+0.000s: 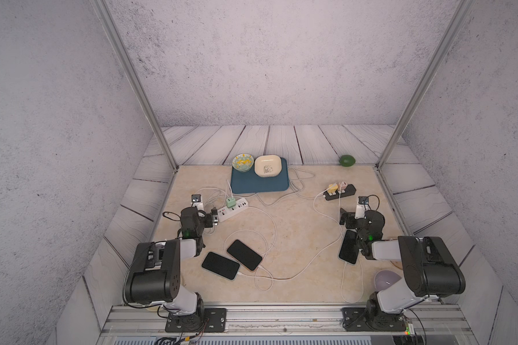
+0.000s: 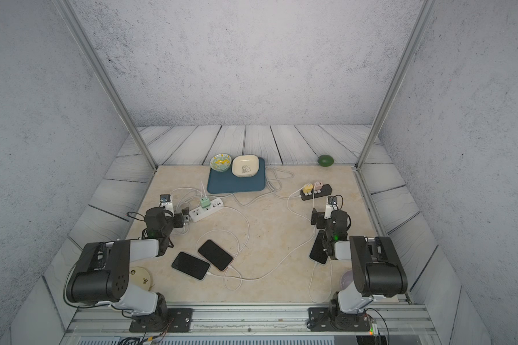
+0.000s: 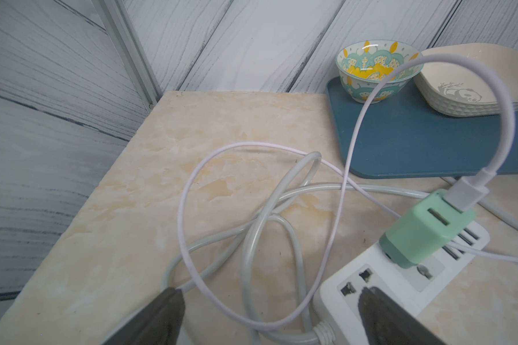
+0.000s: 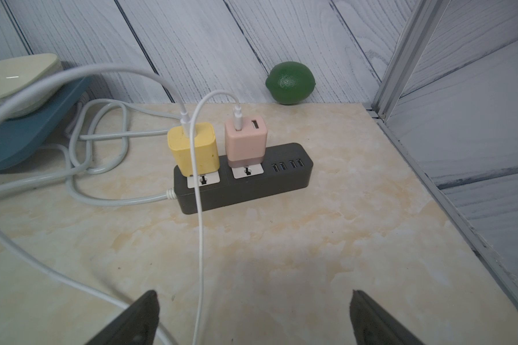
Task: Unplug the charging cable from the phone
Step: Pick up the phone at the center of the board.
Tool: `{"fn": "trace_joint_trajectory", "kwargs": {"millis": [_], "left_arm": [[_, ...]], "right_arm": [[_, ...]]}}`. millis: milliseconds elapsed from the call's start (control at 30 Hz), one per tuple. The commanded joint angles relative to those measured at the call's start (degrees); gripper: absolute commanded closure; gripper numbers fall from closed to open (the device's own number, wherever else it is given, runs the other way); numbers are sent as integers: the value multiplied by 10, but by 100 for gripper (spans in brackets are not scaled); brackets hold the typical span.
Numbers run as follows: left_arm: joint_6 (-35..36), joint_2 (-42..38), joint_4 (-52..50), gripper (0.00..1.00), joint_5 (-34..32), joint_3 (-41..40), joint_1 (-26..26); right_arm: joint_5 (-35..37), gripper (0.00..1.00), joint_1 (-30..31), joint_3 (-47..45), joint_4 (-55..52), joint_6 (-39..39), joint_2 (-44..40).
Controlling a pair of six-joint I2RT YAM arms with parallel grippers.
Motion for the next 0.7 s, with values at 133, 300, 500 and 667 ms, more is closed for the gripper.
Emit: {"fn": "trace_joint_trajectory", "kwargs": {"millis": [133, 300, 500, 667], "left_arm": [[4, 2, 7, 2, 3, 2, -1], [3, -4, -24, 2, 1, 27, -1], [-2, -13, -224, 2, -16, 128, 1], [12, -29, -264, 2, 16, 142, 8]], "right_arm": [[-23, 1, 1, 42, -78, -14, -18], [-13, 1, 10, 124, -275, 2, -59], [23, 1, 10, 185, -497, 68, -118], [54, 1, 11, 253, -747, 144, -145]]}}
